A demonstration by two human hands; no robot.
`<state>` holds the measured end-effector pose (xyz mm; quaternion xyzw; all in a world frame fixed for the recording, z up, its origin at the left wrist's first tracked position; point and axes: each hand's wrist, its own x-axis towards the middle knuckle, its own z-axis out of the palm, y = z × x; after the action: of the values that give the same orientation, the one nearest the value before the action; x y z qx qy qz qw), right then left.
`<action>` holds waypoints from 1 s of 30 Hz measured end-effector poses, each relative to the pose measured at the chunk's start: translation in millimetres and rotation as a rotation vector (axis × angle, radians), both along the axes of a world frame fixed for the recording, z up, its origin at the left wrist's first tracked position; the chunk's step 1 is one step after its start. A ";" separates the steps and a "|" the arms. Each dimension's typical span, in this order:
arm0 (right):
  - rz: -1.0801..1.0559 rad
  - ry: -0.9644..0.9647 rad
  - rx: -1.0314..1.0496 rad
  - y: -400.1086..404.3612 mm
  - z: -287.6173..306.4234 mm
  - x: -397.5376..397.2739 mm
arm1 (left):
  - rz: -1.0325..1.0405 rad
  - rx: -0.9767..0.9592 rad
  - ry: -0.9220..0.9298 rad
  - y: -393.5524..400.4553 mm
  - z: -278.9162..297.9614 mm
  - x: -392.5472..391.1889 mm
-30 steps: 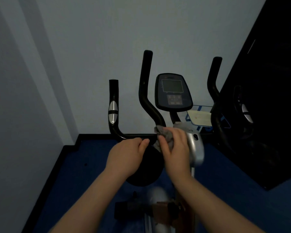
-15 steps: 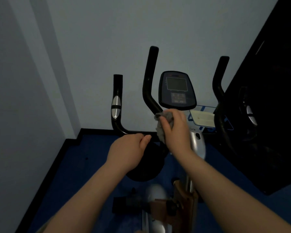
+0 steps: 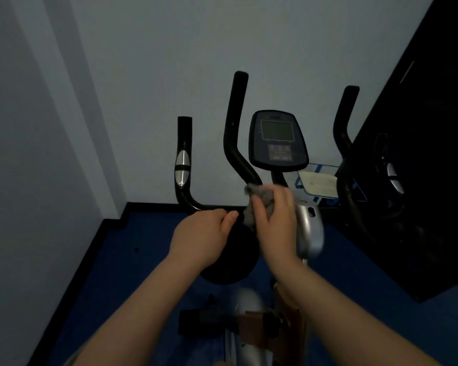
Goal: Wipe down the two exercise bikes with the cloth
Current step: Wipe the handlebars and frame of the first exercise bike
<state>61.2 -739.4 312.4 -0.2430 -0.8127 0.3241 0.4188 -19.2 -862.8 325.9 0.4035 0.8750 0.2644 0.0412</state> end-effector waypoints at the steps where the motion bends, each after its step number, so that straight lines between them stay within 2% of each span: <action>1: 0.033 0.002 0.039 -7.1 -8.7 10.0 | 0.005 0.001 0.007 -0.1 0.1 0.6; 5: 0.159 -0.086 0.109 13.7 3.7 2.9 | 0.000 -0.012 0.016 1.1 0.2 0.3; 8: 0.079 0.015 -0.002 17.4 13.7 -16.7 | -0.001 -0.008 0.008 0.2 1.1 0.7; 11: -0.012 0.106 -0.068 0.5 -12.5 -2.1 | 0.003 -0.004 0.015 0.3 0.6 0.9; 14: 0.061 0.005 0.034 9.1 -8.4 4.1 | 0.006 -0.009 0.027 0.9 0.9 1.8; 16: 0.094 -0.047 0.026 24.9 12.4 -11.7 | -0.001 -0.017 0.015 0.8 1.0 1.2; 18: 0.072 0.001 -0.034 31.0 24.8 -26.3 | -0.003 -0.013 0.020 -0.1 1.9 2.0; 22: -0.004 0.061 -0.026 15.6 0.8 -14.8 | -0.010 -0.016 0.036 -0.4 1.0 2.2; 26: 0.082 -0.057 0.056 33.8 19.9 -26.2 | 0.002 -0.038 0.050 0.3 1.9 2.0; 30: 0.045 -0.048 -0.035 42.2 38.0 -55.6 | 0.001 -0.057 0.020 -1.1 4.4 3.4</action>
<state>5.6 -697.1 350.4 -0.2394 -0.8220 0.3418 0.3876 -15.8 -863.9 330.3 0.4042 0.8828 0.2355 0.0439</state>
